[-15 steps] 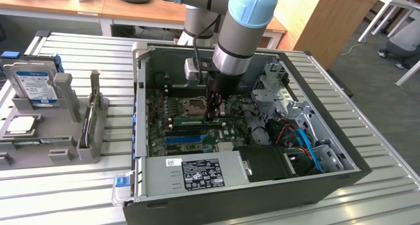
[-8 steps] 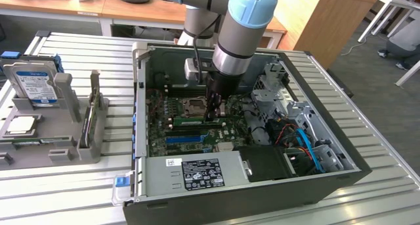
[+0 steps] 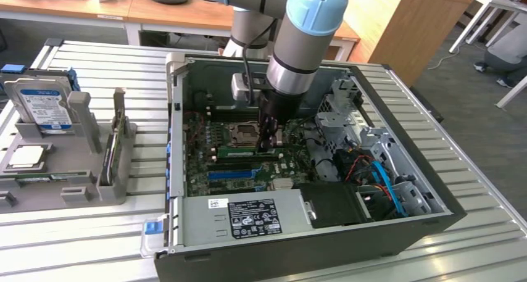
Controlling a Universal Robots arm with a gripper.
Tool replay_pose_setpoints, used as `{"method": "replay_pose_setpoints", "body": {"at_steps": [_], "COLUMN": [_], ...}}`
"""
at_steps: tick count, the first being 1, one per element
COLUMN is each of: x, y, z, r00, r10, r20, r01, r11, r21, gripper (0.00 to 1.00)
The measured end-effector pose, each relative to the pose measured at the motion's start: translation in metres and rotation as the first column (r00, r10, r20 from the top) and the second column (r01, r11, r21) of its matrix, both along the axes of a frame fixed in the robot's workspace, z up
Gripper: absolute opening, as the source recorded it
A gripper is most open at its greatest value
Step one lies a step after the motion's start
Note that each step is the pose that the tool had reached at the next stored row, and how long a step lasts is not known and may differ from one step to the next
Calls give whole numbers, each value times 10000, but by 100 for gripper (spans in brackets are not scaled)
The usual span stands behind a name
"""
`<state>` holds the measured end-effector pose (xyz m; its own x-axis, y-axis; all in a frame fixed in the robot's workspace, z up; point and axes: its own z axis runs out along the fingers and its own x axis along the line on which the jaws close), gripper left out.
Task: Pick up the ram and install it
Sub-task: 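Insert the ram into the slot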
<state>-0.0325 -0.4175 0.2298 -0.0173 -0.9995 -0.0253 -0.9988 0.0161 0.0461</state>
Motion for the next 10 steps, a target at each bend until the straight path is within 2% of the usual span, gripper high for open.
{"method": "replay_pose_setpoints", "body": {"at_steps": [10], "x": [2], "y": [0], "z": [-4], "r00": [10000], "r10": [2], "r20": [1], "r01": [-2], "r11": [10000], "r21": [2], "gripper": [11]}}
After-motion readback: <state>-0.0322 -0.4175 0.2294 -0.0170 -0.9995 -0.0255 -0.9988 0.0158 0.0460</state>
